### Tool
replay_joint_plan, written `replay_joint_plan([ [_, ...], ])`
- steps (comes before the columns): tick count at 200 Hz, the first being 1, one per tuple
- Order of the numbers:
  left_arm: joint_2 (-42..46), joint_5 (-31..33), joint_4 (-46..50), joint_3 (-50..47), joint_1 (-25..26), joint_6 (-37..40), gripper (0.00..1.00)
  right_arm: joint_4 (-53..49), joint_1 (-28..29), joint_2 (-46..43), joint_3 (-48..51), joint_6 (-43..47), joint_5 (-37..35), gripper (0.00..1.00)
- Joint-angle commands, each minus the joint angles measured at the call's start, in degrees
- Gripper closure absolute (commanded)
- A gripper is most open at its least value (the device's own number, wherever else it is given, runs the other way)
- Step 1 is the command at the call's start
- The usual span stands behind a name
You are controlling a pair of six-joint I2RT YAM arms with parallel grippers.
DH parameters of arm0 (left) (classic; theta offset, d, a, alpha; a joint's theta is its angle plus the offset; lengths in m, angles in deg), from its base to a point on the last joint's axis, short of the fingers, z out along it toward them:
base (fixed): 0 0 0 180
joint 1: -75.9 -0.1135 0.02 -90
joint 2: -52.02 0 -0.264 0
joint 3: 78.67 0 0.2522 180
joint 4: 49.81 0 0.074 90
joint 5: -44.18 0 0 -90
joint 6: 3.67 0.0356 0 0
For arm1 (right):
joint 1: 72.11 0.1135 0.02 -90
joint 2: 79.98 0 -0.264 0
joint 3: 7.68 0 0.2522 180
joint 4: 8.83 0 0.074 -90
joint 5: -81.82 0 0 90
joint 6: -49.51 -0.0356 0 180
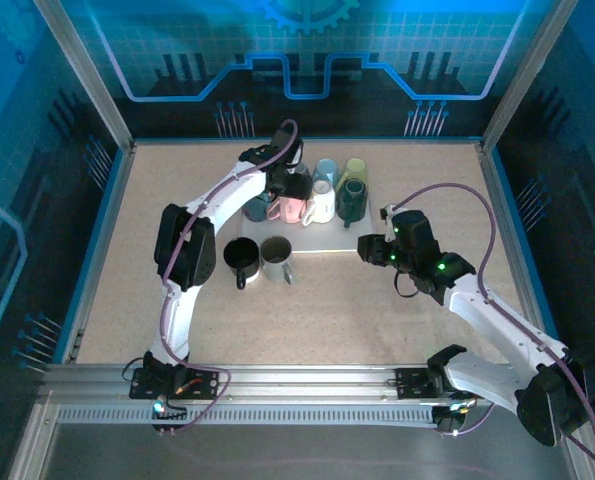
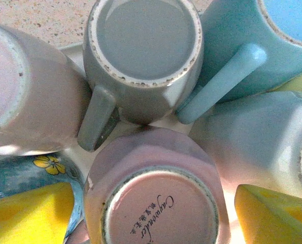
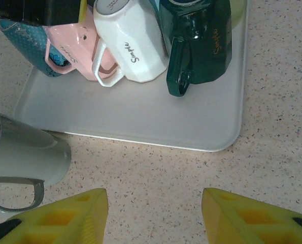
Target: Turn the mug right side up
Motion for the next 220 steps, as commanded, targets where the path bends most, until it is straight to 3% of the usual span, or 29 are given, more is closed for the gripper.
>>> replay_joint_plan([
  [1, -0.7, -1.7, -0.9, -2.0, 0.3, -0.2, 0.18, 1.0, -1.0, -0.4, -0.3, 0.3, 1.1, 0.47],
  [69, 3.1, -2.1, -2.5, -7.7, 0.9, -1.1, 0.22, 1.9, -1.1, -0.4, 0.4, 0.0, 1.5, 0.47],
  [118, 4.2, -1.2, -0.4, -7.3, 1.7, -1.6, 0.38, 2.3, -1.1, -0.5, 0.9, -0.2, 1.8, 0.47],
  [145, 4.1, -0.5, 0.8, -7.1, 1.7, -2.1, 0.41, 1.9, -1.1, -1.1, 0.8, -0.3, 1.9, 0.47],
  [157, 4.1, -0.4, 1.2, -7.3, 1.8, -2.1, 0.39, 1.8, -1.1, -1.5, 1.0, -0.3, 1.8, 0.47],
  [180, 3.8, -0.9, 1.7, -7.8, 1.9, -2.3, 0.23, 2.2, -1.1, -1.6, 1.3, -0.4, 1.7, 0.47],
  [220, 3.4, -1.8, 1.3, -8.3, 1.9, -2.8, 0.18, 2.9, -1.1, -2.2, 1.5, -0.6, 1.8, 0.47],
])
